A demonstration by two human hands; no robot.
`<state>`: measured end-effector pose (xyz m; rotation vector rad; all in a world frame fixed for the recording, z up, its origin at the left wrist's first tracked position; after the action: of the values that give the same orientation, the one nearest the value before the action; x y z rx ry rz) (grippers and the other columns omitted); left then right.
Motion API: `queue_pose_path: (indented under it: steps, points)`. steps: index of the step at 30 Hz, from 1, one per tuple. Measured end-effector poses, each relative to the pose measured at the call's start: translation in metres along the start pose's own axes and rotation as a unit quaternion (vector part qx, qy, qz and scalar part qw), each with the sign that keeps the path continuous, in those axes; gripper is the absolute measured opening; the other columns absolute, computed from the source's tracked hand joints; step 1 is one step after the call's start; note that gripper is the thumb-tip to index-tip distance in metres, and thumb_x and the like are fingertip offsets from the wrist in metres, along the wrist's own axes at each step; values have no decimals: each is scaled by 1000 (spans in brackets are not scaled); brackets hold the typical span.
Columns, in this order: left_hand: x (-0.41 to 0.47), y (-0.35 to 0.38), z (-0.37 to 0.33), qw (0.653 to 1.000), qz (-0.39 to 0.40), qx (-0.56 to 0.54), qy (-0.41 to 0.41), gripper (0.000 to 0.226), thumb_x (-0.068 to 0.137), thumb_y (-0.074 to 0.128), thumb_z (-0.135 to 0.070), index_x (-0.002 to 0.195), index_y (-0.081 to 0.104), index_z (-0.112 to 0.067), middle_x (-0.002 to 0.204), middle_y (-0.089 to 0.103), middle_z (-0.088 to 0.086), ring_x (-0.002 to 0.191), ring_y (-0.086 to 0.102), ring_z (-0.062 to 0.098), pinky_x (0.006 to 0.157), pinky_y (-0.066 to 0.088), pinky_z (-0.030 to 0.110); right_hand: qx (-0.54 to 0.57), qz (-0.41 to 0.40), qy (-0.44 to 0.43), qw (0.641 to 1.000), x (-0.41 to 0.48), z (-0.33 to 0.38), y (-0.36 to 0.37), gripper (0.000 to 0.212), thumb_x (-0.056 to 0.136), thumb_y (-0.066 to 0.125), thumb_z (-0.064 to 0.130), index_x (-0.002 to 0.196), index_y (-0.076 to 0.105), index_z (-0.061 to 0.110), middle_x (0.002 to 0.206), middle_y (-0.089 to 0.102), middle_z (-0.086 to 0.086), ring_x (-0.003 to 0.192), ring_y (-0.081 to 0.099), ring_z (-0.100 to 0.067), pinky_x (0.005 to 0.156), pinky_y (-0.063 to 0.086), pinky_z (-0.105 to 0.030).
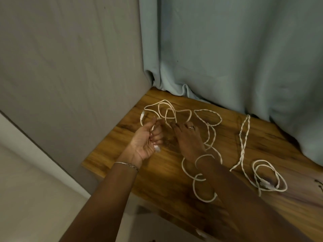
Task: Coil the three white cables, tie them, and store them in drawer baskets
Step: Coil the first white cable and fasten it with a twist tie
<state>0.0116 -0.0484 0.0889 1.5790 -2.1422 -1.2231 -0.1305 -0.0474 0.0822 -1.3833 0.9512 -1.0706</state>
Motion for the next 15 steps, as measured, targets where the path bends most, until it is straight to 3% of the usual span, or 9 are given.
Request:
queue_pose_path:
  steps: [3,5,7,9,12,15]
  points:
    - [8,11,-12,993,19,-80,80,41,100,38,-35,81,67,-12,48,34,-7,36,28,3,36,23,15,-39,-23,-43,998,3,6,-2,33,96,36,26,122,55,20,121,61,-3,120,41,-27,93,30,-39]
    - [15,15,-24,988,12,-89,124,37,100,37,-35,89,62,-11,52,44,-6,39,35,3,37,28,14,-30,-16,-82,996,2,11,0,24,98,42,28,112,60,23,111,67,0,115,47,-23,93,26,-39]
    - [21,16,-33,987,-11,-57,147,36,101,37,-36,95,62,-10,61,61,-5,47,51,4,43,41,15,-3,9,-112,994,2,14,-1,26,98,41,25,116,60,23,110,68,-2,110,55,-22,99,29,-40]
    - [26,18,-37,985,-20,-18,169,37,101,35,-35,101,62,-9,81,73,0,69,68,10,62,56,21,53,29,-135,989,1,16,-9,28,96,43,24,119,59,20,109,68,-8,104,60,-26,95,41,-42]
    - [33,20,-35,979,-25,55,192,36,102,33,-32,110,59,-8,102,73,4,96,69,18,88,54,29,130,37,-162,977,-3,21,-26,25,93,47,25,112,61,18,105,68,-9,97,63,-27,82,50,-42]
    - [40,20,-29,966,-53,173,186,38,102,35,-31,114,58,-3,109,71,12,100,68,24,89,54,33,147,33,-170,974,1,15,-41,22,92,52,25,108,65,18,105,69,-6,94,63,-22,76,50,-34]
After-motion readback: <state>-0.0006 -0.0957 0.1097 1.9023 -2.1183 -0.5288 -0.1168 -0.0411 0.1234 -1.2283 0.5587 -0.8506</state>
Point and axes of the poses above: each hand's wrist, its own x-axis towards the middle knuckle, its own y-axis out of the palm, z = x × y, the point moved 3 cm from there along x, towards the middle knuckle
